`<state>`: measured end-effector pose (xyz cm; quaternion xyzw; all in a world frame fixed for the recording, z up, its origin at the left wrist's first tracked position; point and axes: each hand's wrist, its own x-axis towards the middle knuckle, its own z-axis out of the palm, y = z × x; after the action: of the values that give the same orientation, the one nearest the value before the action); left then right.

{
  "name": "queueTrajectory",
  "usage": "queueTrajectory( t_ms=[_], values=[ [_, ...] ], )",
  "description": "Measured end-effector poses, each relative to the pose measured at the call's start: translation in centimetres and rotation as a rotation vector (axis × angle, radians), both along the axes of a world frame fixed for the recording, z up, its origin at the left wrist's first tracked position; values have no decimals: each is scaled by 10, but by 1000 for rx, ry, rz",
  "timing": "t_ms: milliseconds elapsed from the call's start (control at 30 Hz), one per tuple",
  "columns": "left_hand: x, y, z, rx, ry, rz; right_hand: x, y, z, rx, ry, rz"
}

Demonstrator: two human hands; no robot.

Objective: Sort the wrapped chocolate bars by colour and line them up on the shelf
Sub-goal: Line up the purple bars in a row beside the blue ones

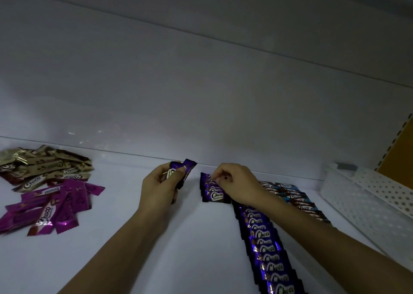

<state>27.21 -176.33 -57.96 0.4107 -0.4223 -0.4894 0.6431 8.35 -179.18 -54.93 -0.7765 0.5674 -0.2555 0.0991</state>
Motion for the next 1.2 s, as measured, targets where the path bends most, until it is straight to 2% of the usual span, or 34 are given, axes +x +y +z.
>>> queueTrajectory(
  t_ms=[67, 133, 233, 367, 533, 700, 767, 867, 900, 967, 1033, 1133, 1200],
  values=[
    [0, -1, -1, -7, 20, 9, 0, -2, 8, -51, -48, -25],
    [1, -1, -2, -16, 16, 10, -1, -2, 23, -83, -178, -49],
    [0, 1, -2, -42, -11, -37, 0, 7, 42, 74, -413, 19],
    [-2, 5, 0, -64, -46, -92, 18, 27, 36, 334, -440, 136],
    [0, 7, 1, -30, -57, -138, 29, 32, 26, 318, -581, 113],
    [-2, 5, -1, -9, -74, -142, 30, 31, 23, 302, -627, 97],
    [-2, 4, -2, -1, -38, -99, 26, 33, 26, 198, -569, 94],
    [-2, 0, 0, 29, 55, -33, 18, 42, 24, 54, -171, 224],
    [-2, -1, -1, 36, 77, -21, 18, 48, 21, 73, -41, 290],
    [-3, -2, -1, 38, 68, -20, 19, 58, 16, 187, 90, 392],
    [-3, -1, -1, 33, 37, -40, 17, 61, 16, 238, 77, 401],
    [-2, 0, -1, 36, 3, -49, 10, 55, 19, 169, -41, 259],
    [-2, 1, 0, 37, -10, -55, 7, 52, 20, 134, 27, 236]
  ],
)
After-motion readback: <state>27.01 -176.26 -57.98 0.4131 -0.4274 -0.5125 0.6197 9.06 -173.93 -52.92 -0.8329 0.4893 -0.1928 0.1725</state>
